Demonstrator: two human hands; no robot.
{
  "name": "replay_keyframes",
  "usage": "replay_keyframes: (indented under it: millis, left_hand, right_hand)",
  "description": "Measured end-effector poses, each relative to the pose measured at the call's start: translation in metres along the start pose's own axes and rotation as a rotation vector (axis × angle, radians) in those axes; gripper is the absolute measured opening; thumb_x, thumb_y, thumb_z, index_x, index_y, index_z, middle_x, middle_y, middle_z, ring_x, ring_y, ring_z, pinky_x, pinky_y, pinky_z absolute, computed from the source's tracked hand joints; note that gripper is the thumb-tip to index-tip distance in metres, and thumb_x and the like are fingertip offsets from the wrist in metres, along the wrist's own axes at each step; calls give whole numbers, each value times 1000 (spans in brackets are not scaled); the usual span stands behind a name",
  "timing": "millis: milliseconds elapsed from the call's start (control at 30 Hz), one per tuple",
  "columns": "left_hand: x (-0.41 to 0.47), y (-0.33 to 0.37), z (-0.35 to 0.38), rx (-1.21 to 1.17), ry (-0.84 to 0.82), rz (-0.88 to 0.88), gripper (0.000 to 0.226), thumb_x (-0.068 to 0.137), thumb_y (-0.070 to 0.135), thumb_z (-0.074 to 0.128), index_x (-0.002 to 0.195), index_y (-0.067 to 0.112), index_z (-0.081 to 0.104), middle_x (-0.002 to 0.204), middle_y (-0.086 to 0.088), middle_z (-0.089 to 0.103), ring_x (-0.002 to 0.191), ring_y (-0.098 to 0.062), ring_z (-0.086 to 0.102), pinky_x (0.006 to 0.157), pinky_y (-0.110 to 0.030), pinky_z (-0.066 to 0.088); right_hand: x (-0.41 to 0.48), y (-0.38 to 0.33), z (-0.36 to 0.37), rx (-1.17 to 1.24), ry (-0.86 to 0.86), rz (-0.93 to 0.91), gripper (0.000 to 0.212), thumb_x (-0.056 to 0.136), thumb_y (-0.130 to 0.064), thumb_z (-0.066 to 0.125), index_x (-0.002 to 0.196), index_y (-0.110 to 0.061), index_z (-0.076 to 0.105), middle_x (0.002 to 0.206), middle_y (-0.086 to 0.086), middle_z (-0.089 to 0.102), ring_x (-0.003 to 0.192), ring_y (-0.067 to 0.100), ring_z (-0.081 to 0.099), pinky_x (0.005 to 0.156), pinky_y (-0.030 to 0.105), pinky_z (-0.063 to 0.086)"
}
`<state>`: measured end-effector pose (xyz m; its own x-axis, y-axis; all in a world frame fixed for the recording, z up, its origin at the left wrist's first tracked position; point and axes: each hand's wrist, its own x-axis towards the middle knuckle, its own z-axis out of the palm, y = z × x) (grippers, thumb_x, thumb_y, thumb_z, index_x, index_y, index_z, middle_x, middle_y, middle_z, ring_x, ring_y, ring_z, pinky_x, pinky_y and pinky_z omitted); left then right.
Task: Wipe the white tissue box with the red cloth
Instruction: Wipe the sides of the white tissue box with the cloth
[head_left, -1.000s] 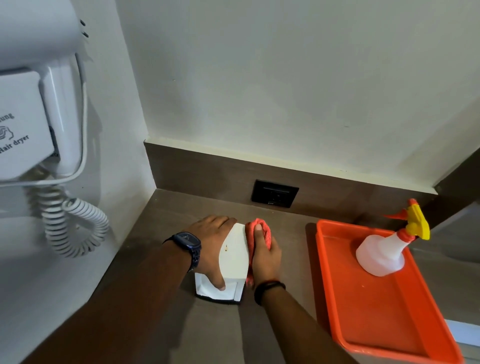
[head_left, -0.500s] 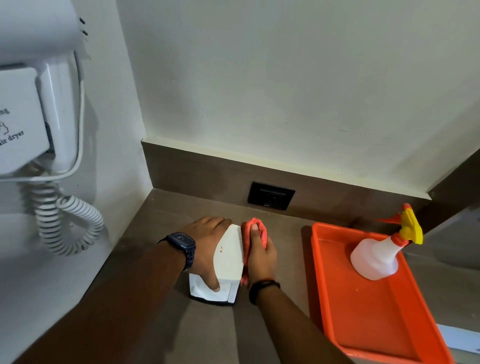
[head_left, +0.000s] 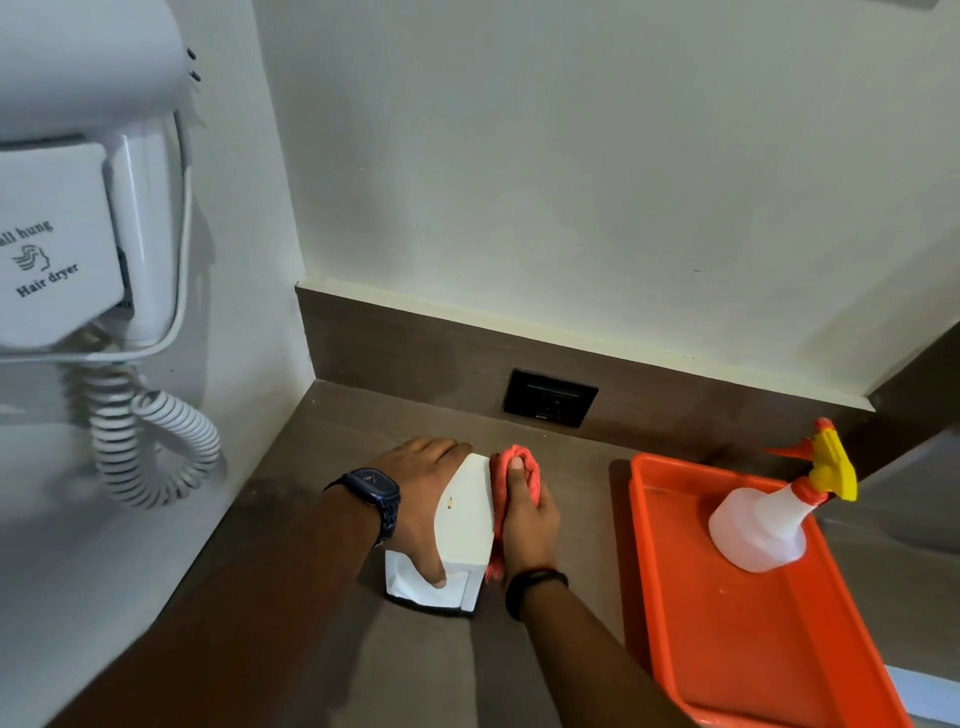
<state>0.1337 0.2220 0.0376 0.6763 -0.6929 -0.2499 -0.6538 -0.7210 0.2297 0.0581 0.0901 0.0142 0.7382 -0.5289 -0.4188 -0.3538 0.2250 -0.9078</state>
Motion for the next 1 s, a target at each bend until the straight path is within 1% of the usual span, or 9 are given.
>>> replay_keyframes:
  millis: [167,267,333,433,633,700,833,900,1000]
  left_hand:
    - [0,-2,5,23,-20,-9,137,37,70,81,145,24,10,151,-1,29,133,-23,31,110,-42,31]
    - [0,-3,4,15,-21,-3,136,37,69,81,145,23,11,150,-1,30,132,-23,31,110,-43,31]
    - [0,-3,3,-4,-7,6,132,35,68,80,142,25,17,145,0,35,127,-21,35,107,-42,34]
    - [1,-3,3,-23,14,12,129,35,68,82,141,26,21,142,2,38,125,-20,37,106,-41,35]
    - [0,-4,5,26,-20,0,135,41,69,82,146,24,9,153,-1,26,135,-23,28,112,-42,28]
    - [-1,-4,5,27,-16,8,134,43,69,81,146,24,9,153,-1,25,135,-23,27,113,-42,27]
    - [0,-4,4,-20,35,30,124,42,66,83,141,25,21,142,1,36,127,-22,35,108,-39,32]
    - [0,-4,4,-42,21,17,127,44,67,83,143,25,16,147,1,32,131,-22,32,110,-40,29]
    - [1,-4,4,-18,-18,-7,131,48,68,81,146,24,7,154,-1,23,137,-22,24,114,-42,24]
  right_hand:
    - [-16,24,-5,40,-39,121,53,96,-50,44,142,-24,46,143,5,55,128,27,53,111,48,41]
    - [-26,28,-6,105,-21,88,51,94,-45,50,139,-22,50,139,4,59,125,26,57,108,47,45]
    - [-22,19,-5,42,-24,24,48,93,-46,52,133,-20,55,129,9,65,116,29,62,105,50,48]
    - [-5,3,-3,-26,-33,-14,51,93,-46,52,136,-19,54,130,9,64,118,29,61,106,51,46]
    - [-11,29,-3,38,-2,142,59,90,-57,48,140,-26,49,140,5,58,127,28,54,111,51,41]
    - [-19,37,-3,101,22,151,57,90,-53,53,138,-22,52,137,5,61,125,28,57,109,51,43]
    - [-4,19,-2,46,14,15,50,88,-49,58,129,-20,60,122,4,68,110,26,64,103,47,49]
    - [8,8,-2,5,-19,13,52,90,-47,56,133,-18,56,124,6,66,111,26,62,104,46,48]
    - [14,9,-2,-42,-39,75,60,89,-56,52,136,-19,53,130,12,64,117,31,61,107,51,45]
